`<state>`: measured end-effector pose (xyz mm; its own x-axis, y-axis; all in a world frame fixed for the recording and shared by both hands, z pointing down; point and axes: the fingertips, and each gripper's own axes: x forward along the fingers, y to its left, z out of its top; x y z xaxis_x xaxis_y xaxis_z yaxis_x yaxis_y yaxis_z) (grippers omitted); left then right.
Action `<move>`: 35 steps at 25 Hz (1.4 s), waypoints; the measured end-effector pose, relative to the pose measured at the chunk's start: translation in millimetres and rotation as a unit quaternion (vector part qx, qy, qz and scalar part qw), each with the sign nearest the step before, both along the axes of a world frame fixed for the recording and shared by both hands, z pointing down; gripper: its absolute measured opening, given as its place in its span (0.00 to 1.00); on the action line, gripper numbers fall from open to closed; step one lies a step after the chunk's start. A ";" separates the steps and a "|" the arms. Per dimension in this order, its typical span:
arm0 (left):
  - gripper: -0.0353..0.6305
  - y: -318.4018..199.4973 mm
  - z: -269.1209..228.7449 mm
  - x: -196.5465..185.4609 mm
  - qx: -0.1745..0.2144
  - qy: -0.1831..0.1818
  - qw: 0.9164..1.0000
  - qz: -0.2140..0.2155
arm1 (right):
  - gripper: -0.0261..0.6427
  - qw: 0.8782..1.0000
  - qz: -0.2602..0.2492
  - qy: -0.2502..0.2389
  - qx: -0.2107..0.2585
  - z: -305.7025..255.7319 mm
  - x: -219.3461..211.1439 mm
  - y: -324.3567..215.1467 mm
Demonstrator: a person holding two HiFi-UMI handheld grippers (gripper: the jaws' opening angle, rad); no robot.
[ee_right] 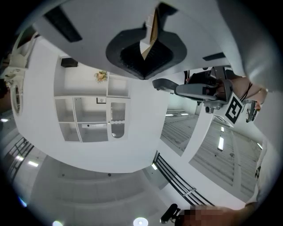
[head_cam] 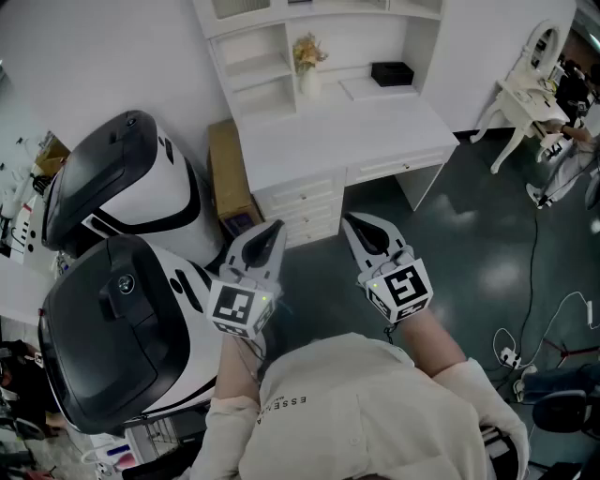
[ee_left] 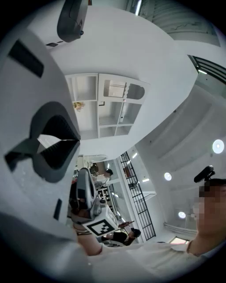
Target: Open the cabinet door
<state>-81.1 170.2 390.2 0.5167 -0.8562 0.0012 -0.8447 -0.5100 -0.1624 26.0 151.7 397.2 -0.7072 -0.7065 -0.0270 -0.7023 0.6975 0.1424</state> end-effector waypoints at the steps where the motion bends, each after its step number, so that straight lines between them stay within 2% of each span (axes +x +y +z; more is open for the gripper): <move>1: 0.06 -0.7 -0.2 -0.8 0.001 0.000 1.000 -0.001 | 0.06 1.000 0.001 0.000 0.001 0.0 -0.4 -0.5; 13: 0.06 -10.0 1.9 -10.7 -0.004 0.005 1.000 0.002 | 0.06 1.000 0.005 -0.008 -0.006 1.1 -7.0 -8.4; 16: 0.06 -11.0 2.8 -13.9 0.001 0.029 0.999 0.020 | 0.06 1.000 -0.011 -0.017 -0.011 4.7 -17.9 -7.8; 18: 0.06 -15.7 -0.9 -24.1 0.014 0.056 0.998 0.008 | 0.06 1.000 -0.010 -0.014 -0.011 7.5 -25.0 -9.8; 19: 0.10 -20.7 -2.9 -31.0 0.022 0.059 0.998 -0.006 | 0.06 1.000 -0.005 -0.011 -0.010 8.2 -27.4 -12.5; 20: 0.15 -26.6 -4.0 -36.2 0.027 0.050 0.998 -0.015 | 0.06 1.000 0.002 -0.011 -0.009 8.1 -29.2 -16.1; 21: 0.26 -32.6 -4.2 -39.4 0.028 0.035 0.999 -0.017 | 0.06 1.000 0.010 -0.011 -0.008 7.0 -31.1 -20.5; 22: 0.29 -38.4 -4.1 -41.6 0.026 0.024 0.999 -0.013 | 0.06 1.000 0.016 -0.012 -0.006 5.1 -33.4 -25.3; 27: 0.29 -63.2 -5.5 -55.0 0.014 0.019 1.000 0.001 | 0.06 0.999 0.033 -0.009 0.007 -4.6 -47.0 -48.8; 35: 0.29 -100.4 2.8 -77.3 0.004 0.009 0.999 -0.038 | 0.06 1.000 0.017 0.002 0.003 2.4 -60.4 -87.9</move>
